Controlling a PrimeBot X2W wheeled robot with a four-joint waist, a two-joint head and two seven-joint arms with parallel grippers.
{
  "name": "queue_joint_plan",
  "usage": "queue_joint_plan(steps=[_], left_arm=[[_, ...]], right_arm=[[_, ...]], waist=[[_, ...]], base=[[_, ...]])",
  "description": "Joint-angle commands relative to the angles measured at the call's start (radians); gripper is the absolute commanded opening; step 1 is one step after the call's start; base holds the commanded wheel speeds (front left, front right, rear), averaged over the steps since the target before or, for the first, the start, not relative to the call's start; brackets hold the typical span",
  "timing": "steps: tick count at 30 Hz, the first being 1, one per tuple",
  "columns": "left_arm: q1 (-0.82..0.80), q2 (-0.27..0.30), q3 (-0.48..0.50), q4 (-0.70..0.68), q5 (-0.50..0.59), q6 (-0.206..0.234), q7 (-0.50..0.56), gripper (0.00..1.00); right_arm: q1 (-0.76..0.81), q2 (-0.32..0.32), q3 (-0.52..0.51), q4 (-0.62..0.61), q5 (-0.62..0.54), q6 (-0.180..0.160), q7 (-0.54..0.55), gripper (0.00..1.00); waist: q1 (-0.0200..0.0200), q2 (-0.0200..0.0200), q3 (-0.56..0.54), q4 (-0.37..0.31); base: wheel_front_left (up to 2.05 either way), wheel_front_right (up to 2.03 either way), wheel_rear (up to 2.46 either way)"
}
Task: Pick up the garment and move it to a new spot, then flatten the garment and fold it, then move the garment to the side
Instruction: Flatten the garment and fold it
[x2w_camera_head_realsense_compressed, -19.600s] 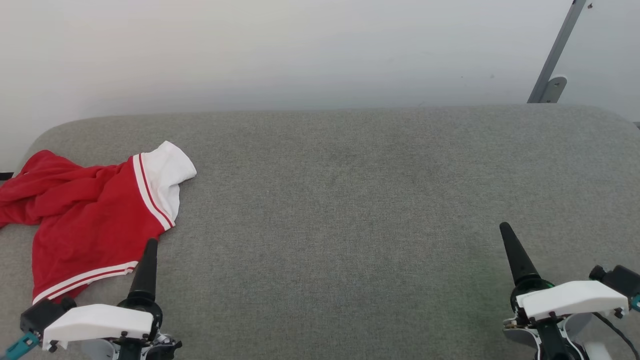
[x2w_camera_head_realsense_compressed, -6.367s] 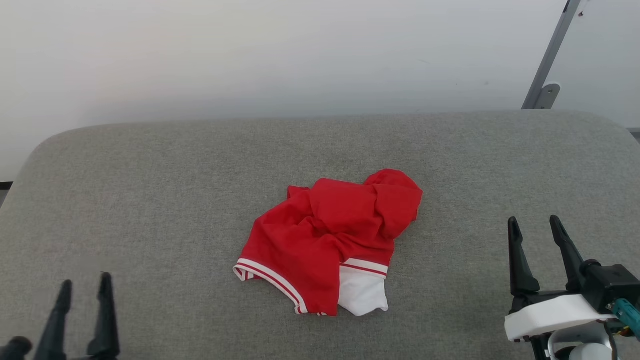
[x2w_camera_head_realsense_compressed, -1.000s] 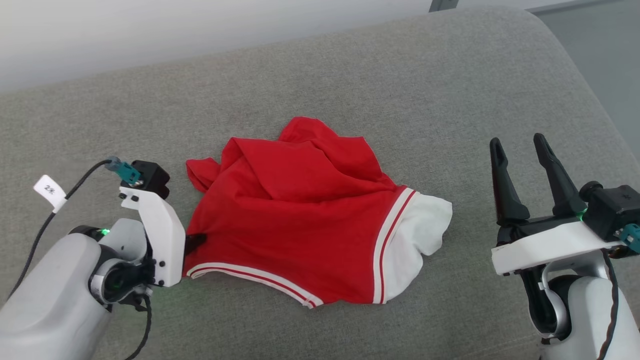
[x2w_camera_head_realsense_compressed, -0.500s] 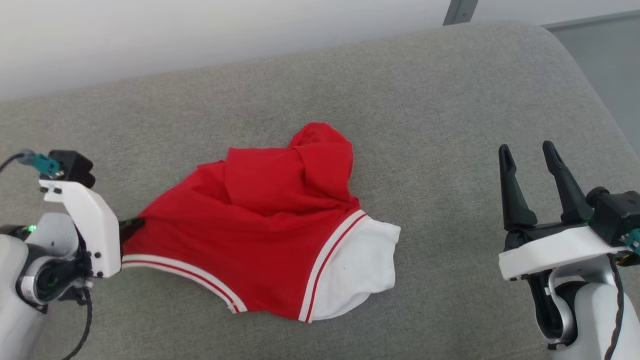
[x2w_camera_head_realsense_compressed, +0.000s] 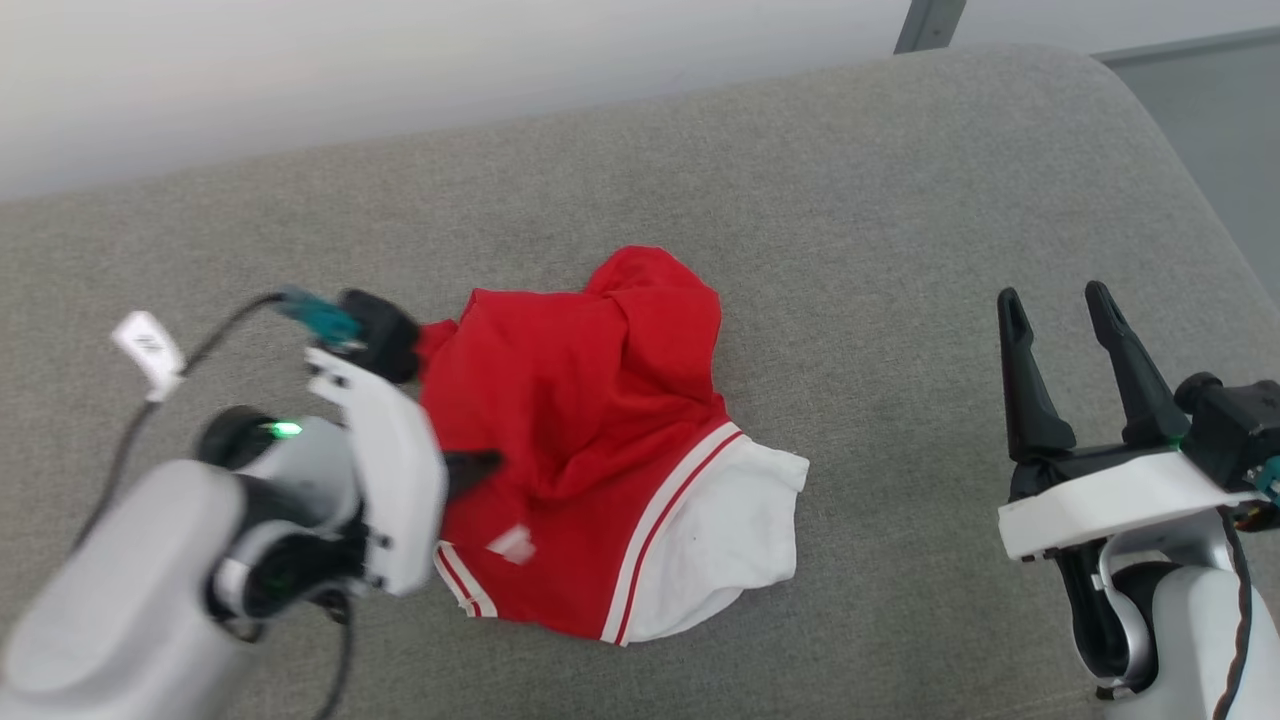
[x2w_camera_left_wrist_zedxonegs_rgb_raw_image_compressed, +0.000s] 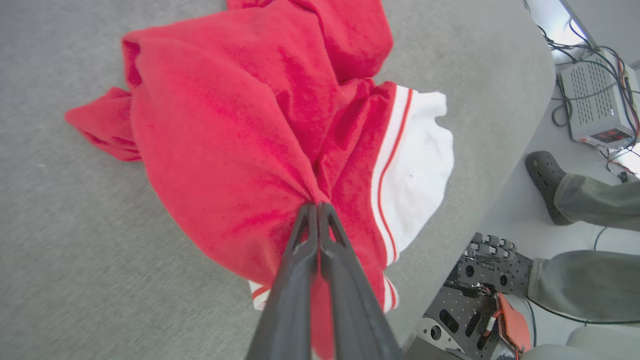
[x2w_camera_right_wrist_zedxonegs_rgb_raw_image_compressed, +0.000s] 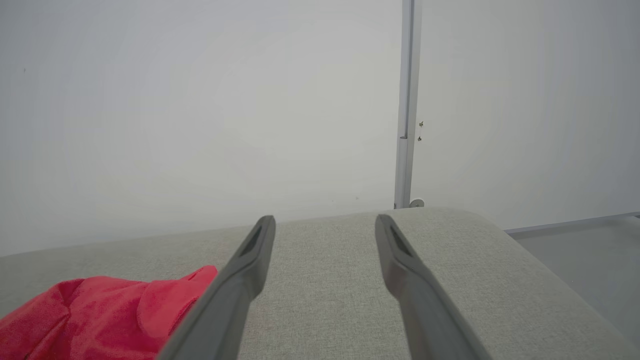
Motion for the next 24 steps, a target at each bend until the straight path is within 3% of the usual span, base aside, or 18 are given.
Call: queue_joint_plan(steps=[1,9,14,15,16,17,18,24], left_arm=[[-0.010,-0.020,-0.018,-0.013,0.001,-0.011,0.011,0.00],[-0.020,-0.099,-0.117,0.052,0.024,-0.043,0.019,0.00],[-0.038,-0.113,-0.134,0.109,0.036,-0.052,-0.002,0.02],[-0.042,-0.111,-0.136,0.117,0.035,-0.054,-0.005,0.20],[-0.048,-0.108,-0.134,0.120,0.032,-0.057,-0.010,0.47],[-0.052,-0.107,-0.129,0.120,0.022,-0.059,-0.010,0.91],[-0.055,-0.104,-0.125,0.120,0.008,-0.059,-0.007,1.00],[-0.077,-0.070,-0.085,0.088,-0.050,-0.037,0.041,1.00]], right_arm=[[-0.012,0.001,0.002,-0.003,0.007,-0.001,-0.001,1.00],[-0.044,0.001,0.031,0.018,0.024,-0.001,-0.023,1.00],[-0.059,0.001,0.051,0.033,0.021,-0.001,-0.039,1.00],[-0.063,0.001,0.058,0.036,0.012,-0.001,-0.043,1.00],[-0.065,0.001,0.062,0.040,0.009,-0.001,-0.045,1.00],[-0.065,0.001,0.065,0.044,0.011,-0.001,-0.048,1.00],[-0.063,0.001,0.068,0.045,0.007,-0.001,-0.051,1.00],[-0.044,0.001,0.070,0.050,-0.002,-0.001,-0.045,1.00]], waist=[[0.0000,0.0000,0.006,-0.005],[0.0000,0.0000,0.039,-0.035],[0.0000,0.0000,0.045,-0.043],[0.0000,0.0000,0.043,-0.043],[0.0000,0.0000,0.041,-0.043],[0.0000,0.0000,0.035,-0.041],[0.0000,0.0000,0.029,-0.039],[0.0000,0.0000,-0.006,-0.023]], base=[[0.00,0.00,0.00],[0.00,0.00,0.00],[0.00,0.00,0.00],[0.00,0.00,0.00],[0.00,0.00,0.00],[0.00,0.00,0.00],[0.00,0.00,0.00],[0.00,0.00,0.00]])
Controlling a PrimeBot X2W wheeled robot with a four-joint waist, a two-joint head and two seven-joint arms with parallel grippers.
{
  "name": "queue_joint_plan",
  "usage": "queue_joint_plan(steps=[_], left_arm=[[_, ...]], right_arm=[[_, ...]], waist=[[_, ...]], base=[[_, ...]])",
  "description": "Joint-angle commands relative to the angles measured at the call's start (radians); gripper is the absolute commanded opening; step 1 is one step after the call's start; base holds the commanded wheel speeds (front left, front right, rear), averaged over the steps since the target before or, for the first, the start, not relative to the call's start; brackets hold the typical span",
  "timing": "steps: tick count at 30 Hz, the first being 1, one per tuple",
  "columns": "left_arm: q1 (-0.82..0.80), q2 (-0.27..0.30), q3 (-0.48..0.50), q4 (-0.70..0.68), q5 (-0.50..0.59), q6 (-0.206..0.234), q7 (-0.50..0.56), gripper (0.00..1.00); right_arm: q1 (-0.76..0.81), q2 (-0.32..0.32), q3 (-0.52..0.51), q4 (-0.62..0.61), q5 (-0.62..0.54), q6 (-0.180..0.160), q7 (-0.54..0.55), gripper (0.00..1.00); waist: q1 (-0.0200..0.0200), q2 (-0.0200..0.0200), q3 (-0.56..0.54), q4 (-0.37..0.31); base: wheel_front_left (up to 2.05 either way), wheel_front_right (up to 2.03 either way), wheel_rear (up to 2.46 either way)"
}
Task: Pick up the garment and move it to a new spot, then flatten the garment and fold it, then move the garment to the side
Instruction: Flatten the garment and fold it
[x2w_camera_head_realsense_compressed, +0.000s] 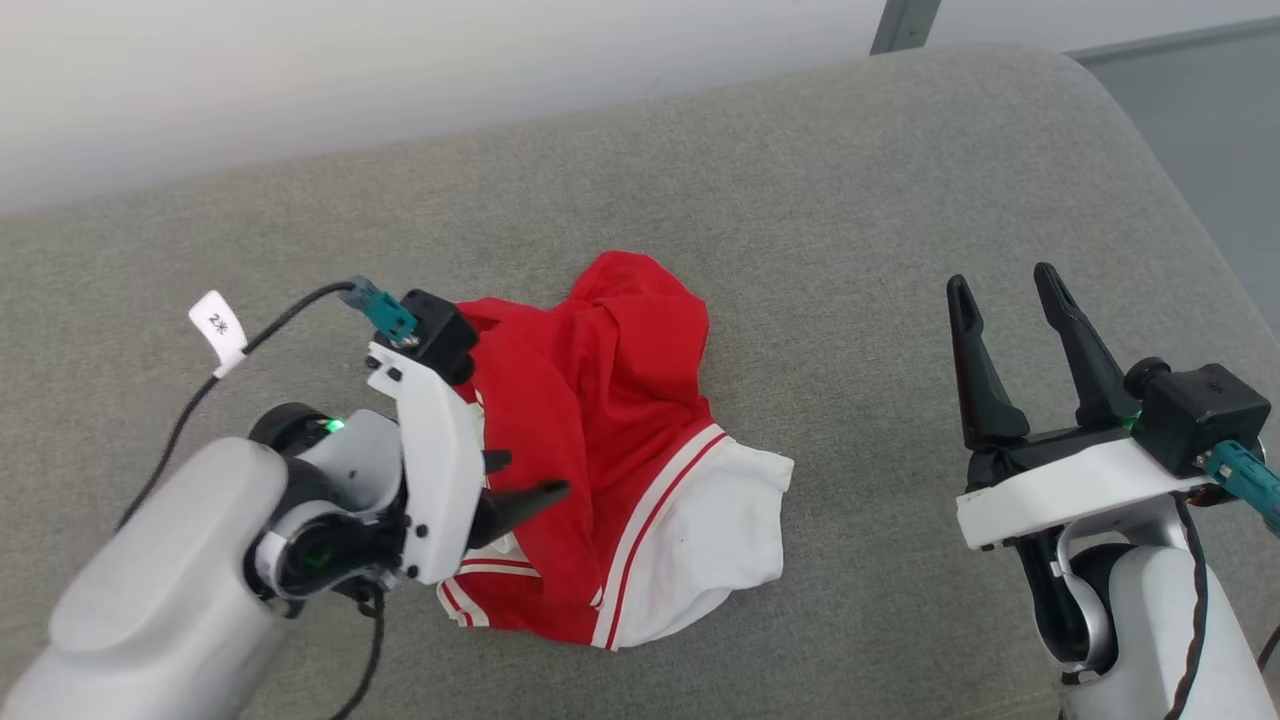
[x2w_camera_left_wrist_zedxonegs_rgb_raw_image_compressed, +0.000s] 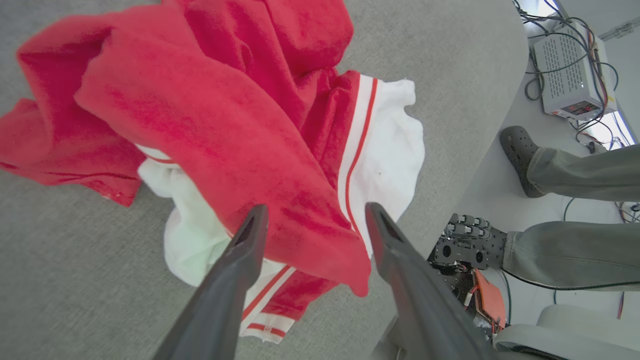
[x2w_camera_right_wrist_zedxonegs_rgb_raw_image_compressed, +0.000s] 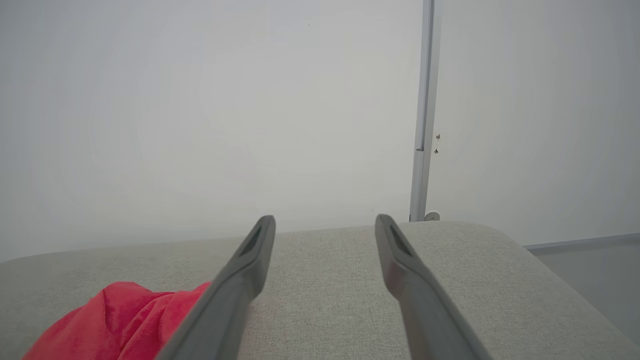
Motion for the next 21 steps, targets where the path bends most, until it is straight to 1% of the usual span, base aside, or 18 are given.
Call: queue_joint_plan(steps=[1,5,9,13,21], left_arm=[[-0.015,0.007,0.007,-0.005,-0.001,0.007,0.006,1.00],[-0.016,0.053,0.012,-0.018,0.012,0.034,0.041,1.00],[0.014,0.071,0.020,0.015,0.007,0.044,0.035,1.00],[0.031,0.081,0.013,0.071,0.029,0.027,0.000,1.00],[0.005,0.048,0.012,0.201,0.029,-0.010,-0.084,1.00]], right_arm=[[0.008,0.001,0.000,-0.004,-0.003,-0.001,0.001,1.00],[0.013,0.001,-0.001,-0.010,-0.004,-0.001,0.008,1.00],[0.014,0.001,-0.002,-0.016,-0.004,-0.001,0.011,1.00],[0.014,0.001,-0.003,-0.026,-0.001,-0.001,0.015,1.00],[-0.005,0.001,-0.006,-0.043,-0.001,-0.001,0.020,1.00]], waist=[[0.0000,-0.0001,-0.005,0.004],[0.0000,-0.0001,-0.012,0.007],[0.0000,-0.0001,-0.011,0.004],[0.0000,-0.0001,0.001,-0.001],[0.0000,-0.0001,0.045,-0.015]], base=[[0.00,0.00,0.00],[0.00,0.00,0.00],[0.00,0.00,0.00],[0.00,0.00,0.00],[0.00,0.00,0.00]])
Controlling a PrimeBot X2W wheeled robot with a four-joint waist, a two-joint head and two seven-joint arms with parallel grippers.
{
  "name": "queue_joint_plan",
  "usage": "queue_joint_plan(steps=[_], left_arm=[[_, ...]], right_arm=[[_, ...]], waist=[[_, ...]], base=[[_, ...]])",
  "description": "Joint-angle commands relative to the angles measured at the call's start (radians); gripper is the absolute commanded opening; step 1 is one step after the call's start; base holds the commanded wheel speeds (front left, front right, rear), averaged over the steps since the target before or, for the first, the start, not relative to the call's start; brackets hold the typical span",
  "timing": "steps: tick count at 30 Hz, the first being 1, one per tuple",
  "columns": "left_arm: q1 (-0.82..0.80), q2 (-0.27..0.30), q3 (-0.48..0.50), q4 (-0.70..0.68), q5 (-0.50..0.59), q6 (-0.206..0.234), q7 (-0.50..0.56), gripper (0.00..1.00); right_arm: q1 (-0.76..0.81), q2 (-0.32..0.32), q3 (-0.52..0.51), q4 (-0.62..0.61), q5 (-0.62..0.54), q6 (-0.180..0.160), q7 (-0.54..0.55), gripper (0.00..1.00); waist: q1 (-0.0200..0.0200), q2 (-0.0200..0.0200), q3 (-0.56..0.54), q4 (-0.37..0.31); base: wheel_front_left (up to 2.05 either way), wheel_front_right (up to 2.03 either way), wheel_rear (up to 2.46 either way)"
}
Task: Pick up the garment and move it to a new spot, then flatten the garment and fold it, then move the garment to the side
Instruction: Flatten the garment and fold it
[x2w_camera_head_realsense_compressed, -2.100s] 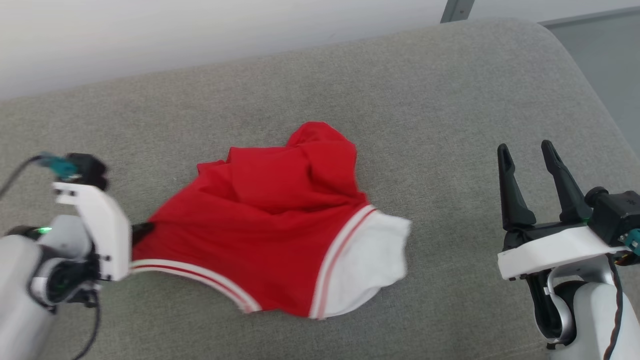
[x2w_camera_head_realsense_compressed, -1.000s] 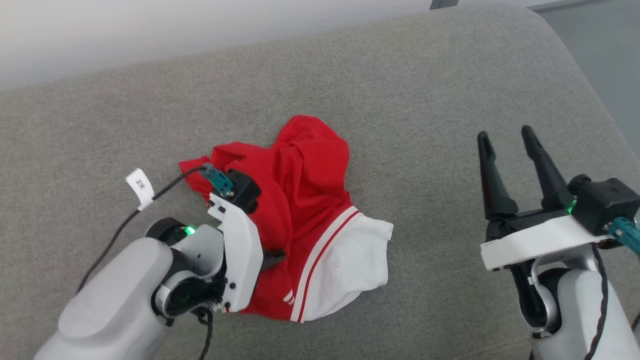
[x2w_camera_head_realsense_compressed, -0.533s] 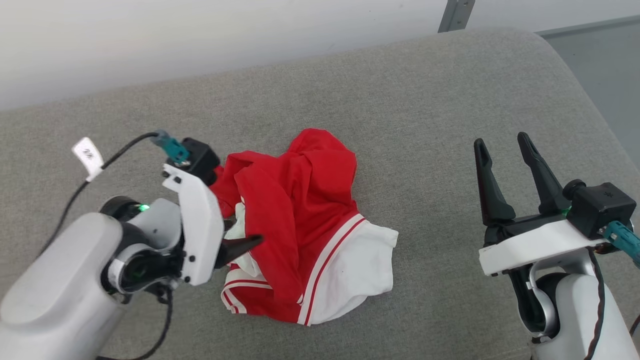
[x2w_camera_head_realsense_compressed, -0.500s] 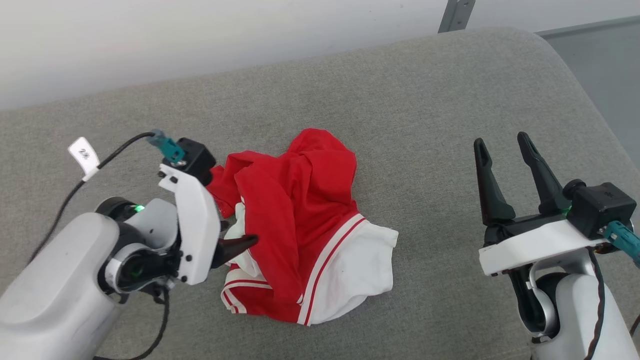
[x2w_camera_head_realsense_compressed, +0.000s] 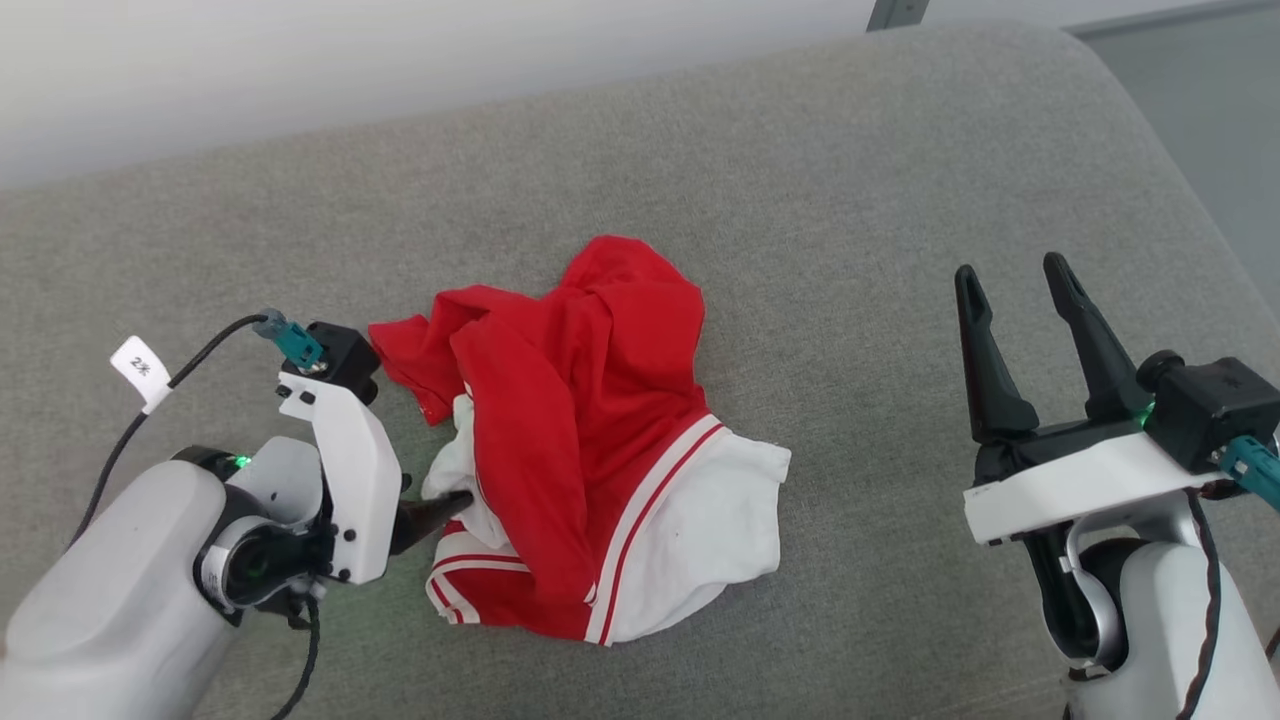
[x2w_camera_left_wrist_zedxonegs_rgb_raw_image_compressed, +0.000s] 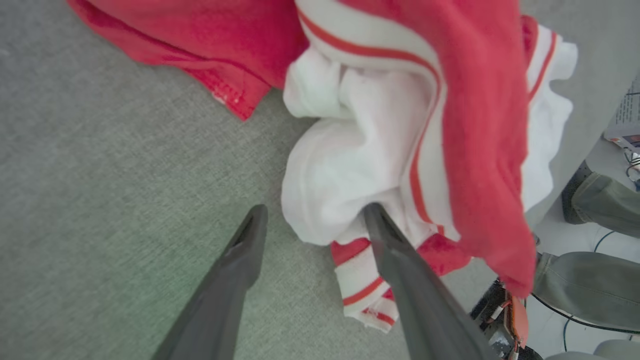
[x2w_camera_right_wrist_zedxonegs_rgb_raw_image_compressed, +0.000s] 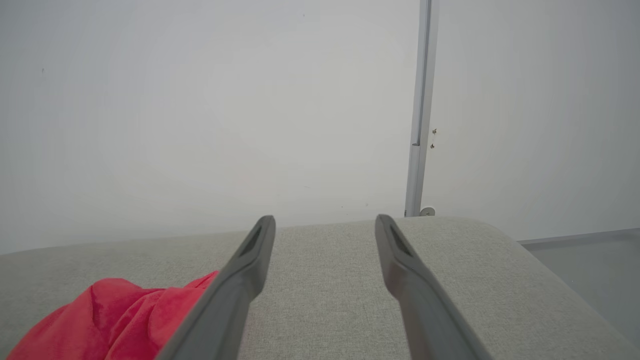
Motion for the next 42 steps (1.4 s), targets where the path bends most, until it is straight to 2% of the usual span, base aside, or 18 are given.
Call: queue_joint_plan(steps=[1,5,9,10,11,15,24,34,39,42], left_arm=[[-0.026,-0.003,-0.001,0.030,0.010,-0.012,-0.030,1.00],[-0.042,-0.027,-0.014,0.108,0.013,-0.026,-0.076,1.00],[-0.048,-0.049,-0.021,0.174,-0.009,-0.027,-0.076,1.00],[-0.050,-0.054,-0.024,0.192,-0.018,-0.028,-0.072,0.38],[-0.053,-0.059,-0.027,0.208,-0.020,-0.028,-0.067,0.00],[-0.070,-0.059,-0.039,0.223,-0.041,-0.032,-0.063,0.00],[-0.106,0.015,0.008,0.125,-0.070,-0.032,-0.115,0.00],[0.015,0.140,0.111,-0.107,-0.109,0.051,-0.190,0.00],[0.093,0.178,0.151,-0.196,-0.142,0.080,-0.232,0.00],[0.113,0.181,0.149,-0.223,-0.143,0.092,-0.226,0.00]], right_arm=[[-0.012,0.001,0.002,-0.006,0.000,-0.001,-0.001,1.00],[-0.022,0.001,0.006,-0.006,0.006,-0.001,-0.005,1.00],[-0.026,0.001,0.006,-0.005,0.005,-0.001,-0.007,1.00],[-0.026,0.001,0.005,-0.005,0.006,-0.001,-0.008,1.00],[-0.027,0.001,0.003,-0.005,0.006,-0.001,-0.009,1.00],[-0.027,0.001,-0.006,-0.004,0.002,-0.001,-0.014,1.00],[-0.010,0.000,-0.038,0.003,-0.015,-0.001,-0.010,1.00],[-0.009,0.001,-0.047,0.009,-0.019,-0.001,0.000,1.00],[-0.003,0.001,-0.054,0.005,-0.022,-0.001,0.003,1.00],[-0.006,0.001,-0.056,0.006,-0.023,-0.001,0.006,1.00]], waist=[[0.0000,0.0000,0.019,-0.008],[0.0000,0.0000,0.040,-0.016],[0.0000,0.0000,0.050,-0.019],[0.0000,0.0000,0.052,-0.019],[0.0000,0.0000,0.055,-0.018],[0.0000,0.0000,0.059,-0.012],[0.0000,0.0000,0.029,0.046],[0.0000,0.0000,0.001,0.101],[0.0000,0.0000,0.000,0.119],[0.0000,0.0000,-0.002,0.125]], base=[[0.00,0.00,0.00],[0.00,0.00,0.00],[0.00,0.00,0.00],[0.00,0.00,0.00],[0.00,0.00,0.00],[0.00,0.00,0.00],[0.00,0.00,0.00],[0.00,0.00,0.00],[0.00,0.00,0.00],[0.00,0.00,0.00]])
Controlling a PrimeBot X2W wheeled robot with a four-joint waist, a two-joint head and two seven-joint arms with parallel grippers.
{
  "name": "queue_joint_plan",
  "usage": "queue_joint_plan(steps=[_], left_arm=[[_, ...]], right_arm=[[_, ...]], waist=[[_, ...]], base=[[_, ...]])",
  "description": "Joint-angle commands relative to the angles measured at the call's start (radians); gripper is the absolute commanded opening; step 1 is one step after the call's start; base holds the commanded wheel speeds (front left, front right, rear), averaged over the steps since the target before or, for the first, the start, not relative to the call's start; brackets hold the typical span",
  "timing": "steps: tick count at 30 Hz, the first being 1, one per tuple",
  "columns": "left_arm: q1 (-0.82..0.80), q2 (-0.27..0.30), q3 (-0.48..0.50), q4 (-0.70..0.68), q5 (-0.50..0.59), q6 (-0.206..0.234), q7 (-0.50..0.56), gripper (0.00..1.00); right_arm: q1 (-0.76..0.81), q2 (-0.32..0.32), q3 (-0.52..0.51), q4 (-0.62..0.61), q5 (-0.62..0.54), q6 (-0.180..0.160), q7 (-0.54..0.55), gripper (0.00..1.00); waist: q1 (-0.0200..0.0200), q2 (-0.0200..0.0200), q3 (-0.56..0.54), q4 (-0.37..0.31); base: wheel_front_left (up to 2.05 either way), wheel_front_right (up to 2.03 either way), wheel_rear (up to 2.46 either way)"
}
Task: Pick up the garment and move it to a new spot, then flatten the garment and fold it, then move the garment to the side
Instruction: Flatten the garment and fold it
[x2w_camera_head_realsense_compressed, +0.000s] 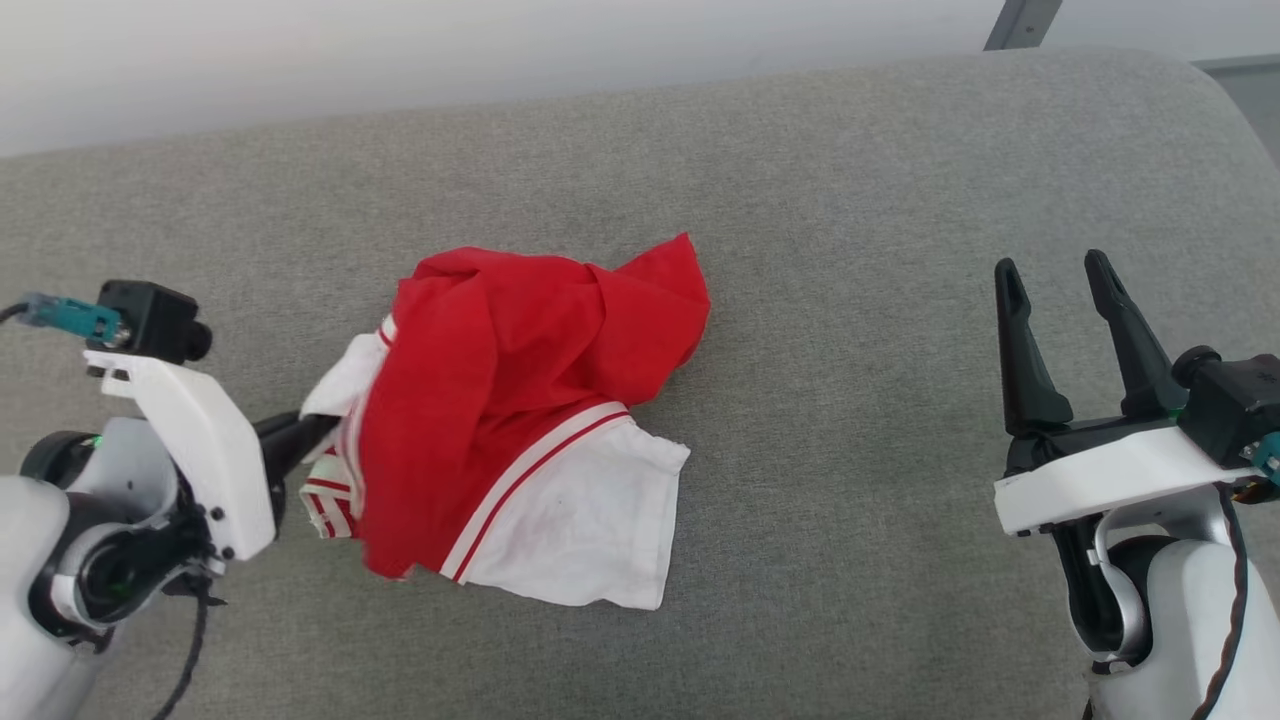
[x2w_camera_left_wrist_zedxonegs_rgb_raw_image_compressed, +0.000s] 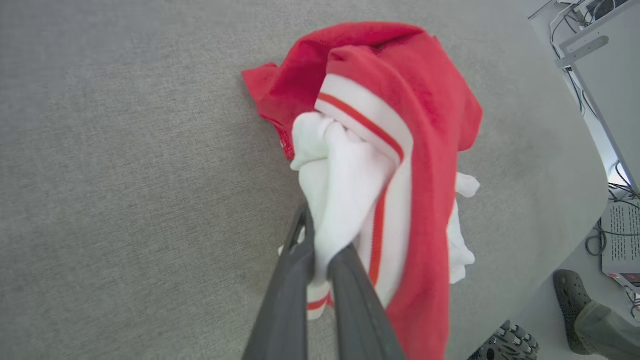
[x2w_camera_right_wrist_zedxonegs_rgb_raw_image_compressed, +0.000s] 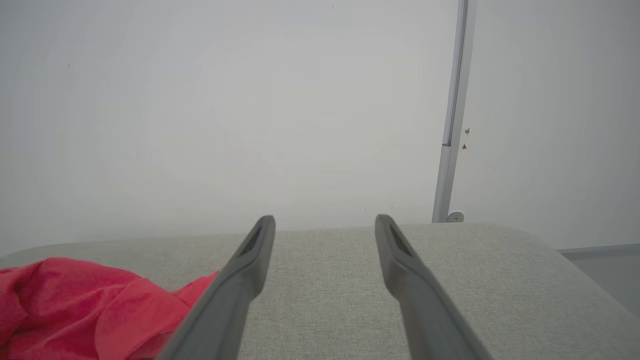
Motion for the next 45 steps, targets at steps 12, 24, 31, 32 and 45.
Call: queue_joint_plan(steps=[12,24,31,32,45], left_arm=[[-0.120,-0.160,-0.160,-0.023,0.014,-0.018,0.177,0.00],[-0.168,-0.211,-0.197,0.099,0.008,-0.075,0.191,1.00],[-0.189,-0.197,-0.211,0.103,0.024,-0.065,0.222,1.00],[-0.190,-0.199,-0.212,0.104,0.024,-0.064,0.224,1.00],[-0.208,-0.174,-0.244,0.190,0.094,-0.070,0.207,0.00]], right_arm=[[-0.007,0.000,0.004,-0.005,-0.009,-0.001,0.017,1.00],[-0.004,0.000,0.022,-0.013,-0.011,-0.001,0.024,1.00],[0.003,0.000,0.023,-0.018,-0.004,-0.001,0.025,1.00],[0.002,0.000,0.023,-0.018,-0.001,-0.001,0.024,1.00],[-0.008,0.000,0.021,-0.007,0.016,-0.001,0.003,1.00]], waist=[[0.0000,0.0000,-0.013,0.023],[0.0000,0.0000,-0.025,0.000],[0.0000,0.0000,-0.022,-0.008],[0.0000,0.0000,-0.020,-0.010],[0.0000,0.0000,0.012,-0.037]], base=[[0.00,0.00,0.00],[0.00,0.00,0.00],[0.00,0.00,0.00],[0.00,0.00,0.00],[0.00,0.00,0.00]])
